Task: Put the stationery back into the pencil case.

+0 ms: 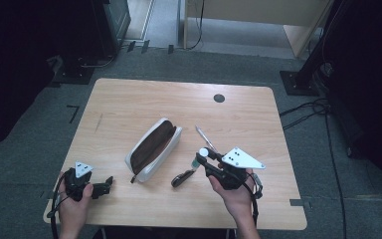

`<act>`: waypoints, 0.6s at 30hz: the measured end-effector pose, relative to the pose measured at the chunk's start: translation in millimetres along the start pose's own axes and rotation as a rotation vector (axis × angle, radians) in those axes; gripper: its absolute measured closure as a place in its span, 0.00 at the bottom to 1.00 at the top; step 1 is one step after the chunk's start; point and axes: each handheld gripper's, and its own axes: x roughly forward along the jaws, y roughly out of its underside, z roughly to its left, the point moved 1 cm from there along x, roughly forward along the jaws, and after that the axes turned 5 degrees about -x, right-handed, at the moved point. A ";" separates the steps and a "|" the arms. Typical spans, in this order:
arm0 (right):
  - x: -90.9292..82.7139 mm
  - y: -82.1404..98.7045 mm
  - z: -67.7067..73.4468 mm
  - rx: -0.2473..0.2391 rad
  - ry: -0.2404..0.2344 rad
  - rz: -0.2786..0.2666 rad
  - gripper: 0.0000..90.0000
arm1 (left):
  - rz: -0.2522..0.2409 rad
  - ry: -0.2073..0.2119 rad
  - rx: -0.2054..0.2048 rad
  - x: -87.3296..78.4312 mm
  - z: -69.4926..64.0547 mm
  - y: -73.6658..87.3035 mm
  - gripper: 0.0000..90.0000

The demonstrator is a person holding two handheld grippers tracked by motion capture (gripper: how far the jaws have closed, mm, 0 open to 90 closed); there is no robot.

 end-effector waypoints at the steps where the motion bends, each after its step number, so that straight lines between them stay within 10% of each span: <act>1: 1.3 -1.3 1.4 0.000 -0.002 0.000 0.73 | 0.000 0.000 0.000 0.0 0.0 0.0 0.00; 18: 41.2 -33.1 34.3 -0.037 -0.105 -0.041 0.73 | 0.000 0.000 -0.001 0.0 -0.1 0.0 0.00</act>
